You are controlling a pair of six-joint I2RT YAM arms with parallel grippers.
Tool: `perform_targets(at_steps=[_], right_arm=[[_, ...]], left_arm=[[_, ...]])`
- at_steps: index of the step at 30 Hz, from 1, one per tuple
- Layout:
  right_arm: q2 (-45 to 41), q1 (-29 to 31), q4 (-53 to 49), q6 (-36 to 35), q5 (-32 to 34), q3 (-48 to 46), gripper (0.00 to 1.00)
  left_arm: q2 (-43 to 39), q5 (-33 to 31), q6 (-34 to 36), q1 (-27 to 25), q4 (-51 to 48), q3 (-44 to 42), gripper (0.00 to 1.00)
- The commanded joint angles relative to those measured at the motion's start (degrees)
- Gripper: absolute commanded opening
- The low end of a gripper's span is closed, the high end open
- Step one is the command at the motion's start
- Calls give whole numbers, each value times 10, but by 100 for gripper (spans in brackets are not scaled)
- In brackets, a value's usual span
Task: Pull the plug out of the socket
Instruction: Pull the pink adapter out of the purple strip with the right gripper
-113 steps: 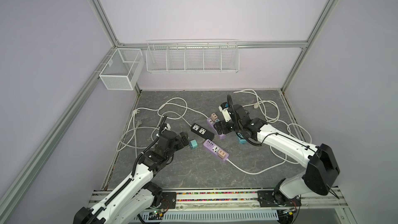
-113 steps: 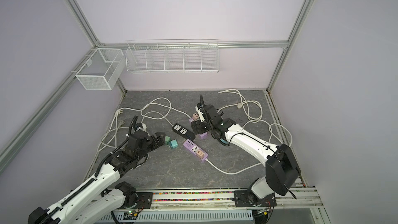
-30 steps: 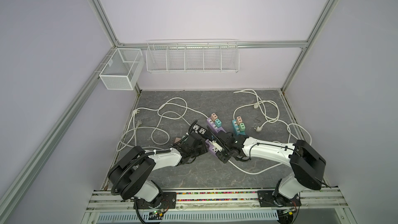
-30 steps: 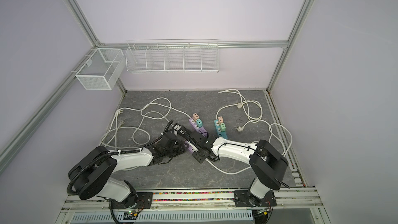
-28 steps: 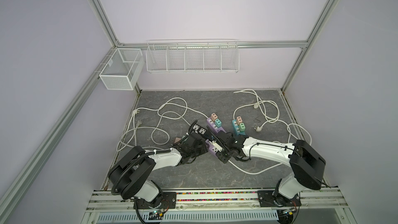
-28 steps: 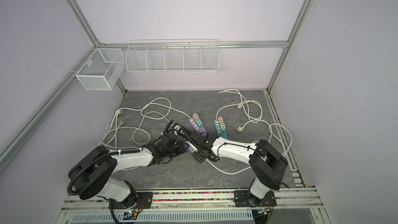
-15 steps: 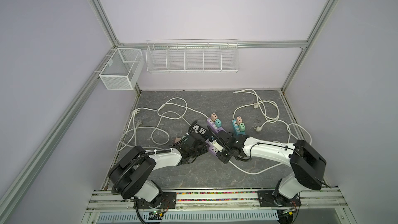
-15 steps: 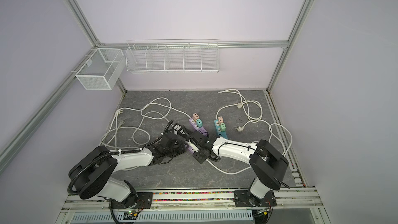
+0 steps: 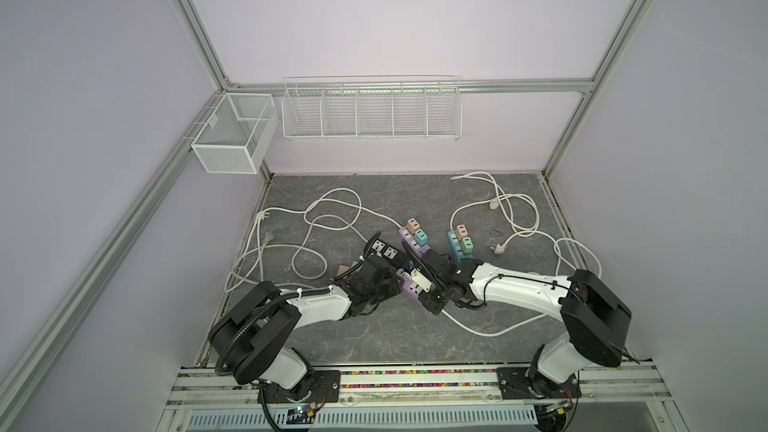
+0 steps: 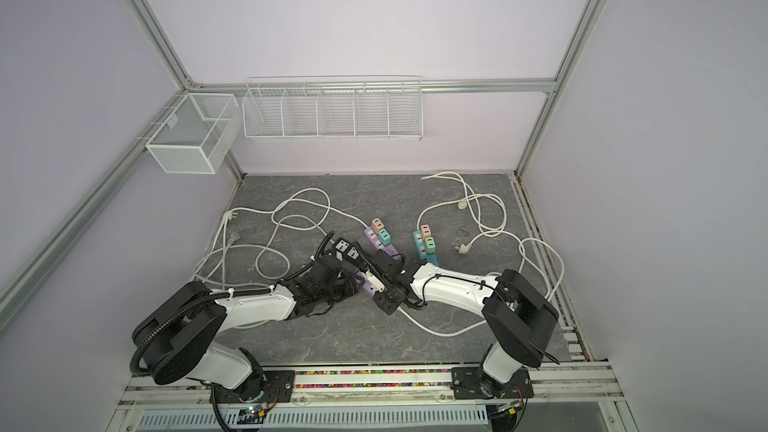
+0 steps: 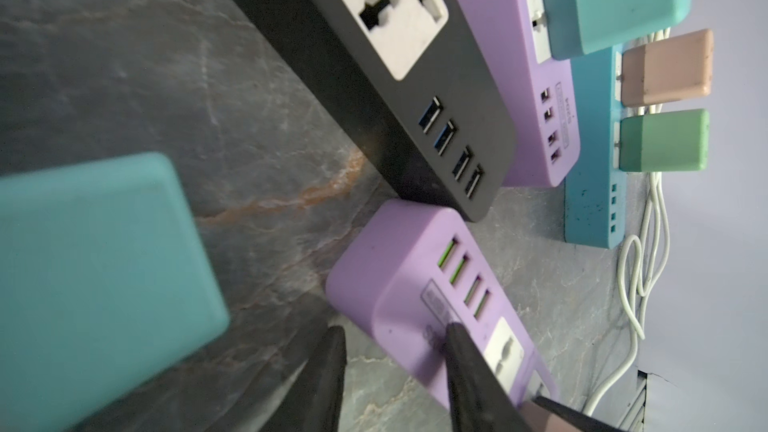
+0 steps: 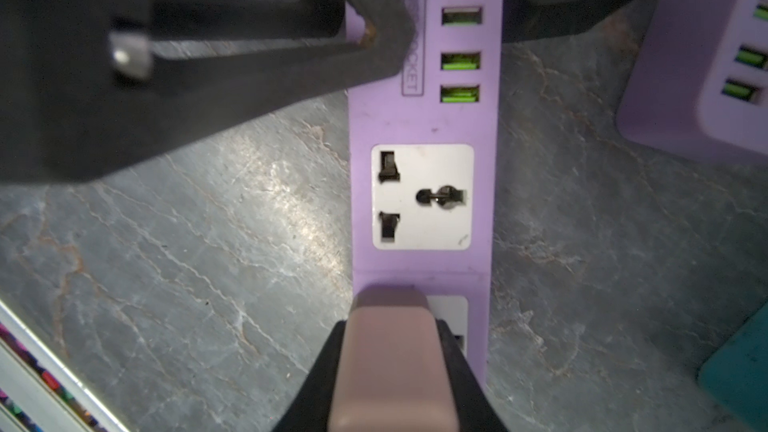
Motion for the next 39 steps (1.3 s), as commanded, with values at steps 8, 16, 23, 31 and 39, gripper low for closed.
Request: perform_targets(at_steps=[8, 16, 23, 31, 39], right_arm=[[-18, -5, -17, -9, 14, 16, 18], [-20, 13, -23, -3, 21, 20, 16], [-30, -25, -24, -11, 7, 18, 16], [-30, 3, -12, -6, 9, 14, 15], [-37, -27, -22, -26, 16, 20, 15]], left_arm=[[26, -20, -2, -2, -128, -21, 38], [31, -25, -3, -2, -134, -19, 37], [35, -23, -5, -2, -133, -17, 35], [39, -24, -9, -2, -128, -22, 34], [55, -25, -9, -2, -131, -16, 32]])
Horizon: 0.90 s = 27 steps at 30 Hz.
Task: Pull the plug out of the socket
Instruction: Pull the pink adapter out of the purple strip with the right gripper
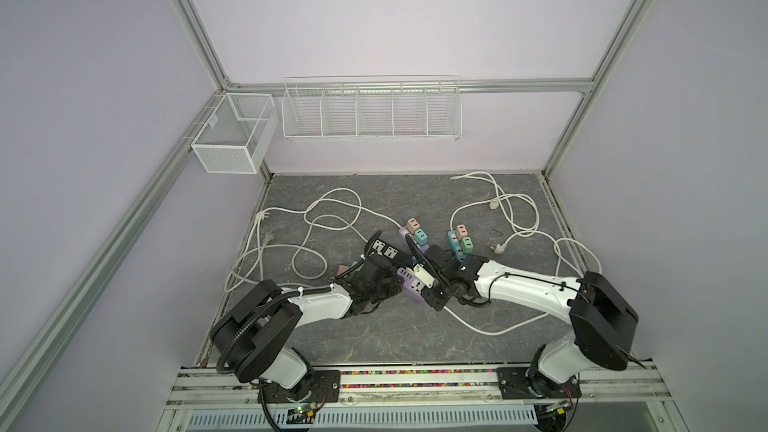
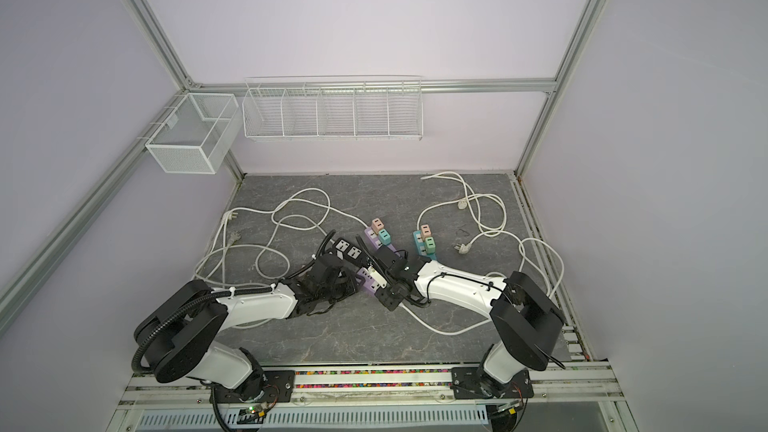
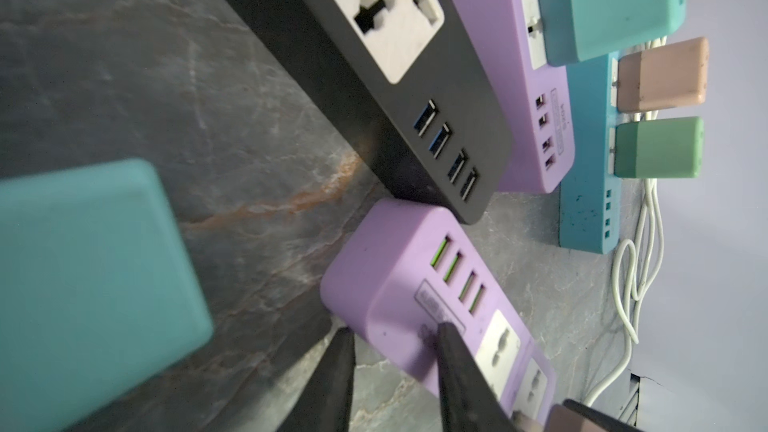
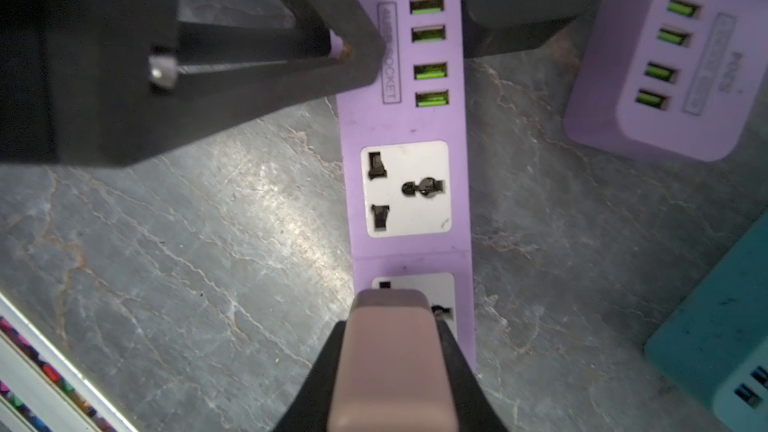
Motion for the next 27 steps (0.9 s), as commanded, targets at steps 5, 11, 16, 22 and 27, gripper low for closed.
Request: perform_targets(at_steps=[5, 11, 16, 22, 27], right_arm=[[-4, 16, 4, 7, -10, 16, 14], [-9, -9, 2, 1, -11, 22, 13], [-6, -14, -8, -8, 4, 30, 13], [-21, -14, 1, 2, -12, 32, 13], [-48, -22, 8, 13, -16, 19, 13]], left_arm=[[46, -32, -5, -1, -128, -30, 32], [52, -40, -1, -1, -145, -19, 31], [34, -45, -6, -1, -138, -32, 30], [41, -44, 10, -1, -140, -14, 30], [38, -41, 9, -1, -135, -15, 29]])
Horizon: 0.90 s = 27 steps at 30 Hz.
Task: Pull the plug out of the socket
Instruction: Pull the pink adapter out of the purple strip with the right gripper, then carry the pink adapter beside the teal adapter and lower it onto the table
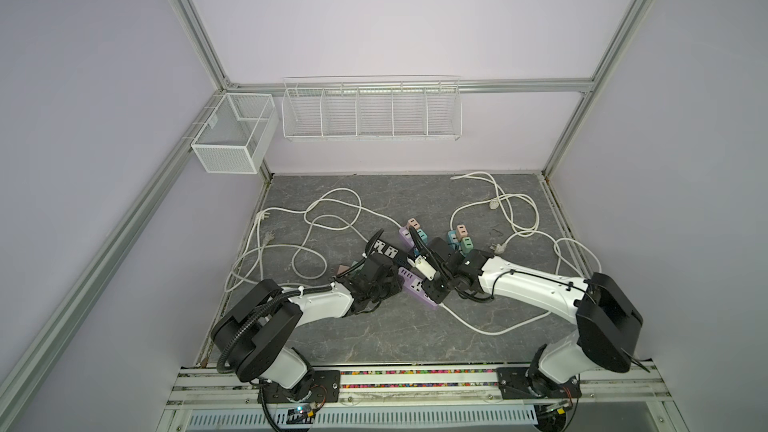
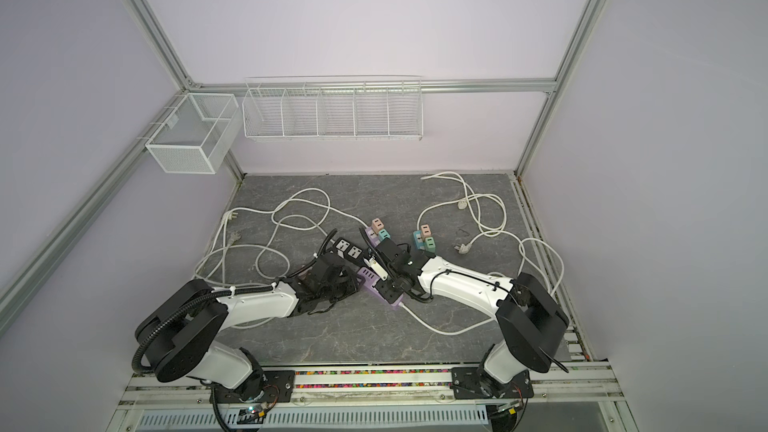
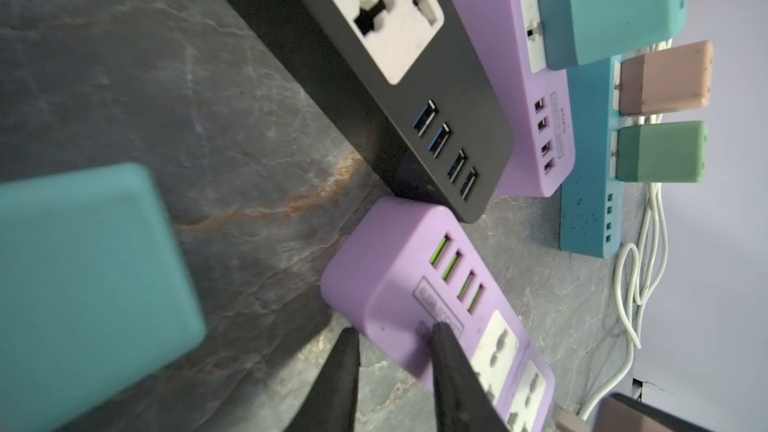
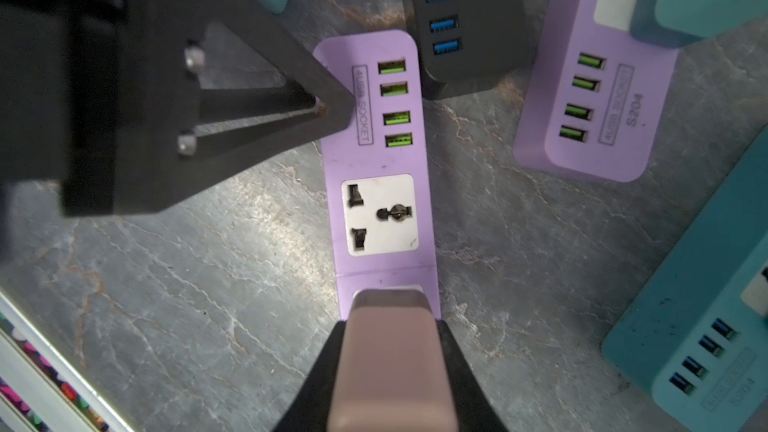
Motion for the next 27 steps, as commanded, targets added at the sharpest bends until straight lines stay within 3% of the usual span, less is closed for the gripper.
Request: perform_targets(at_steps=[1, 12, 27], right_arm=[[-32, -10, 14, 14, -32, -2, 13], [-23, -9, 42, 65, -89, 21, 14], [20, 36, 147, 150, -143, 25, 15]], left_arm=[[33, -34, 10, 1, -115, -28, 29], [-43, -43, 34, 2, -103, 7, 32], [-235, -193, 87, 13, -271, 40, 37]])
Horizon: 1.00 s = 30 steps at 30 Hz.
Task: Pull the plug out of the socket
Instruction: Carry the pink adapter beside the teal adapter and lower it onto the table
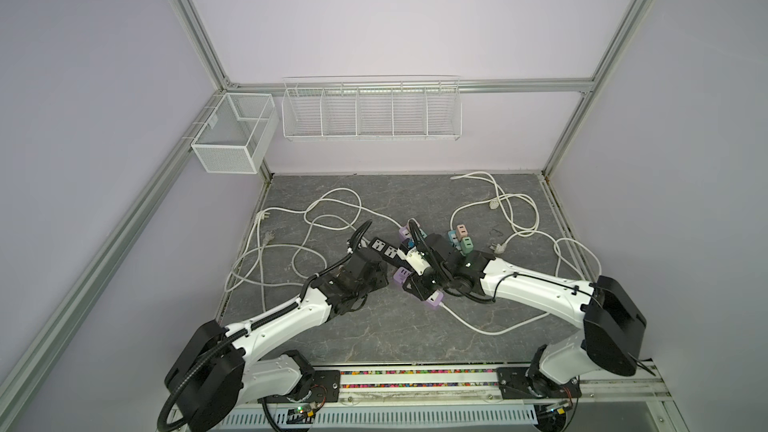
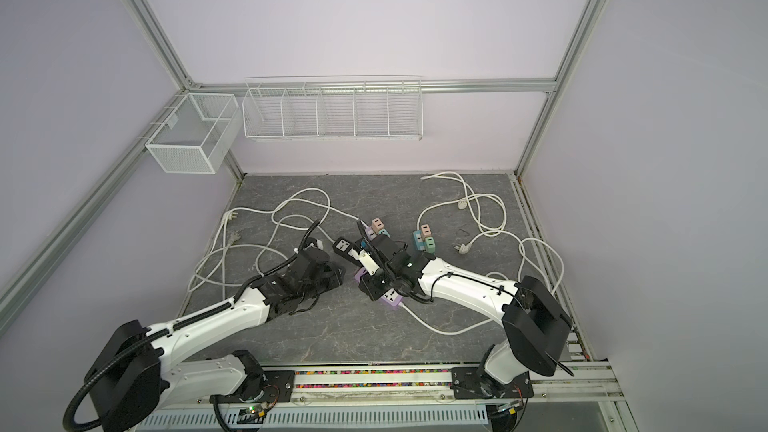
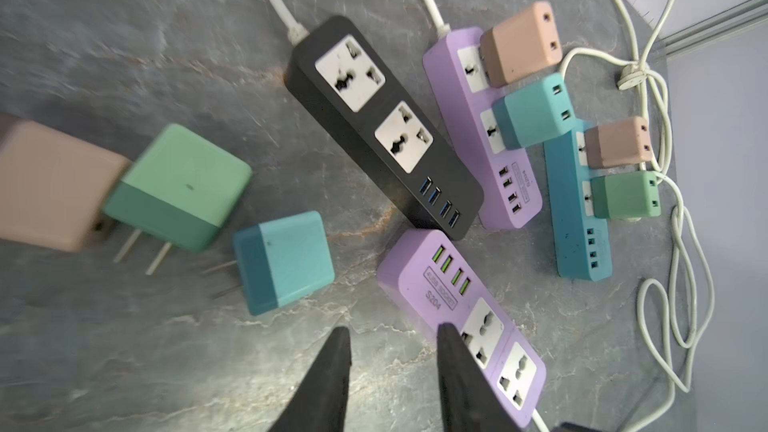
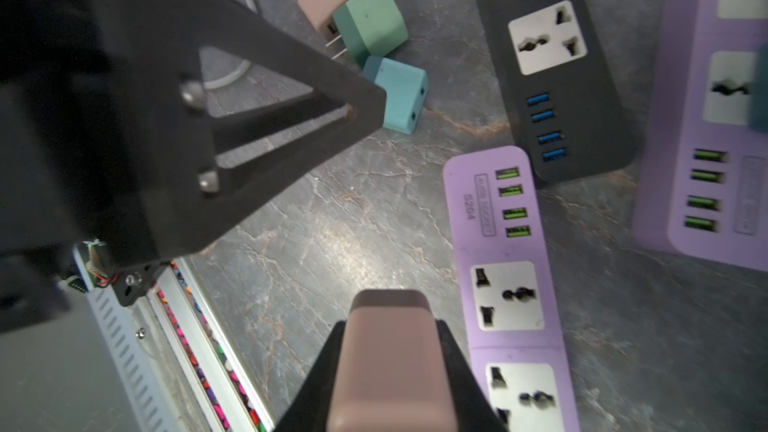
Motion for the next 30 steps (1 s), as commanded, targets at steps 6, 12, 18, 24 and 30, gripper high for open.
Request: perform_targets(at_steps=[6, 12, 18, 24, 30], right_arm=[[77, 33, 91, 54, -39, 35, 15], [141, 48, 135, 90, -52, 62, 15], [190, 56, 134, 92, -52, 85, 15], [232, 58, 132, 90, -58, 114, 16], [254, 59, 128, 84, -64, 131, 18]], left_arm=[[-120, -69, 32, 38, -105, -13, 39], [-188, -83, 38, 57, -147, -26, 41], [-218, -92, 42, 61, -178, -31, 42], [-221, -94, 37, 63, -176, -41, 43], [-219, -93, 35, 64, -173, -46, 43]])
